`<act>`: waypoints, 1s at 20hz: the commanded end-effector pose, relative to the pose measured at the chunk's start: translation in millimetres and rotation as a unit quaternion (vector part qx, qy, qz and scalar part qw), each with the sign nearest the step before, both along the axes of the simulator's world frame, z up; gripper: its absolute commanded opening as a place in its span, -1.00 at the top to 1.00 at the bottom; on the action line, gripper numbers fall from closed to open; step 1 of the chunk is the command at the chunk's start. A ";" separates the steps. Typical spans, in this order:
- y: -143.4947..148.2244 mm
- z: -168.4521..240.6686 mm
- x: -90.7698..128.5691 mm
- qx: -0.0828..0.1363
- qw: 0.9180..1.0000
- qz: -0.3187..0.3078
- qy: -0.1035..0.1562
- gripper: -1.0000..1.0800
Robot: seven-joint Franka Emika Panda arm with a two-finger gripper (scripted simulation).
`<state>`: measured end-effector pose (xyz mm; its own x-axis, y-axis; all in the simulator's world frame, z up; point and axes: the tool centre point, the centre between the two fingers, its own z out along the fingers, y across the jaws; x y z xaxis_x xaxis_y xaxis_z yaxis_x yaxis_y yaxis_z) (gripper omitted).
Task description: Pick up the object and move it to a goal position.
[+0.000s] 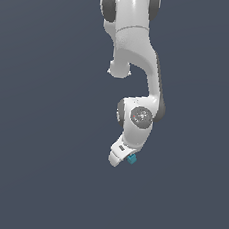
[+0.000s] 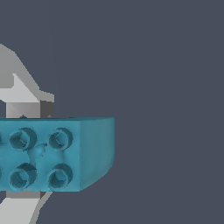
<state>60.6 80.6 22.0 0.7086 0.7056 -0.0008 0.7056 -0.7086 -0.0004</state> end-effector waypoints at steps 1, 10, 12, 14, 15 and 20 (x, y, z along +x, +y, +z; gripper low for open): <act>-0.4 1.3 0.1 0.000 1.000 0.000 0.000 1.00; -14.4 30.8 -4.2 0.000 1.000 0.000 0.000 1.00; -20.4 43.6 -6.0 0.000 1.000 0.000 0.000 1.00; -27.5 58.8 -8.1 0.000 1.000 0.000 0.000 1.00; -31.6 67.4 -9.3 0.000 1.000 0.000 0.000 1.00; -55.2 119.1 -16.3 0.000 1.000 0.000 0.000 1.00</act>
<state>46.3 33.1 123.7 0.7080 0.7062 -0.0024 0.7062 -0.7080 -0.0012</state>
